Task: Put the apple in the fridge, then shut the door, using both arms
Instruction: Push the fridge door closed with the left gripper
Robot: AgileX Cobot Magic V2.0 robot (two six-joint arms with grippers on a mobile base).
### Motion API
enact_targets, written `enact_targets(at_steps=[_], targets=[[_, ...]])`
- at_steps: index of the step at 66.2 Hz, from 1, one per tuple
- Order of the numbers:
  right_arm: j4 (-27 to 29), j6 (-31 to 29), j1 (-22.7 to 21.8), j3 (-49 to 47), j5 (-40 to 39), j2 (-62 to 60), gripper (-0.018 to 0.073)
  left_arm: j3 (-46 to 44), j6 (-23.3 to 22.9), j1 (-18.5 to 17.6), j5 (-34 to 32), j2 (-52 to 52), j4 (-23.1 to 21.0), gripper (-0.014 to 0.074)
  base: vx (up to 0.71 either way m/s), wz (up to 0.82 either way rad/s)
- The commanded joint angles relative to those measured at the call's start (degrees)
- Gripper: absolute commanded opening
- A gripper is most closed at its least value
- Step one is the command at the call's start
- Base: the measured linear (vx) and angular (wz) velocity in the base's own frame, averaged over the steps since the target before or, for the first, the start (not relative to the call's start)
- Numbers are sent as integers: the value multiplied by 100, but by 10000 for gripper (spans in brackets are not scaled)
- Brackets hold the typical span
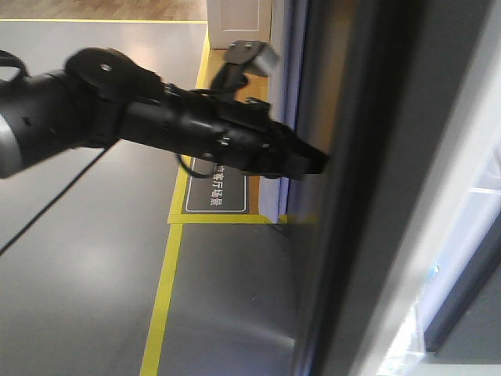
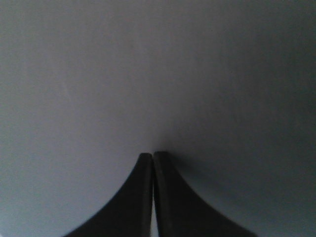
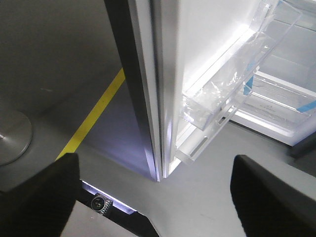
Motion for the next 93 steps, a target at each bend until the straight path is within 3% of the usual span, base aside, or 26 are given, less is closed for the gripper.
enact_targets(at_steps=[1, 21, 35, 78, 93], targets=[[13, -34, -27, -130, -107, 75, 591, -162, 24, -300, -679, -266, -446, -6, 0, 0], [13, -34, -27, -130, -107, 75, 591, -157, 24, -1062, -2420, -266, -446, -6, 0, 0], [13, -34, -27, -130, -101, 75, 591, -197, 217, -1389, -3049, -204, -446, -6, 0, 0], [13, -34, -27, -130, -101, 75, 591, -2167, 271, -1784, -2957, 1615, -445, -6, 0, 0], [13, -34, -27, -130, -101, 75, 591, -2391, 271, -1784, -2292, 1782, -281, -6, 0, 0]])
